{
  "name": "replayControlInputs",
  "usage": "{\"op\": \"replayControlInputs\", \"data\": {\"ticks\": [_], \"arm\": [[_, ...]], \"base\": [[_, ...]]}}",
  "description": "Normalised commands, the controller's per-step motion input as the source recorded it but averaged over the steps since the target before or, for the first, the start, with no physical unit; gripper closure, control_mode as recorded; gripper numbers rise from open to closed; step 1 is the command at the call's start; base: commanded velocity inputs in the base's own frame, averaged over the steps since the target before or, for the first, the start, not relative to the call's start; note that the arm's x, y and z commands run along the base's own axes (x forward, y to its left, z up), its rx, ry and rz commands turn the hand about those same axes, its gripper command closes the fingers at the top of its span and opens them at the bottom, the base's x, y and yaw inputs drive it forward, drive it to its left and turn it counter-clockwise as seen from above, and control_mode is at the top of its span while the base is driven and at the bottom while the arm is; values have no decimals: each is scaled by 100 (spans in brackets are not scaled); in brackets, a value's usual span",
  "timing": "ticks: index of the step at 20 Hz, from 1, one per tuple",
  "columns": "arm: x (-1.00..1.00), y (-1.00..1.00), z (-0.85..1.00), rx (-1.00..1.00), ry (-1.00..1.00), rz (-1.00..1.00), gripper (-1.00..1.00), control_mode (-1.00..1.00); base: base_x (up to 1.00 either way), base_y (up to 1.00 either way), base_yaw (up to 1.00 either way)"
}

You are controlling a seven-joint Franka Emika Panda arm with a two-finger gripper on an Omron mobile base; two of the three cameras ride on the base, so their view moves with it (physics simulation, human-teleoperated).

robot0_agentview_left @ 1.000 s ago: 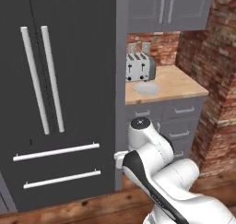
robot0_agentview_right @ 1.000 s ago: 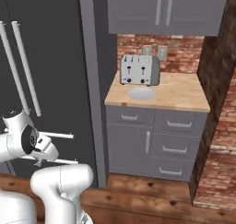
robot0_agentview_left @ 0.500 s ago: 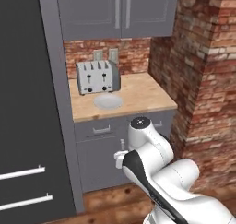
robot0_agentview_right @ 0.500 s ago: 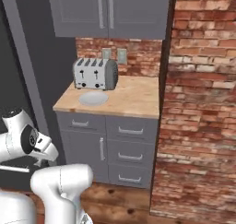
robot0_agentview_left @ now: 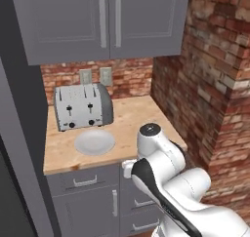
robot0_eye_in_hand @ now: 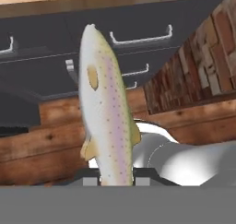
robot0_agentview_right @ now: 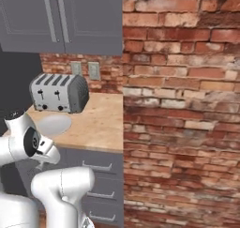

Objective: Take the fish from the oven and place it on the plate on the counter.

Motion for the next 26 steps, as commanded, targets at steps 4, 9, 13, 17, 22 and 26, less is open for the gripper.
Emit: {"op": "replayControlInputs", "data": {"ticks": [4, 9, 13, 17, 22, 26], "arm": [[94, 0, 36, 6, 0, 1, 100, -100], [87, 19, 49, 5, 0, 9, 100, -100], [94, 48, 43, 1, 0, 9, 100, -100], [85, 58, 33, 0, 0, 8, 100, -100], [62, 48, 6, 0, 0, 6, 100, -100], [6, 35, -22, -2, -3, 5, 100, -100]], "base": [[0, 0, 0], [0, 0, 0], [0, 0, 0], [0, 0, 0], [0, 0, 0], [0, 0, 0]]}}
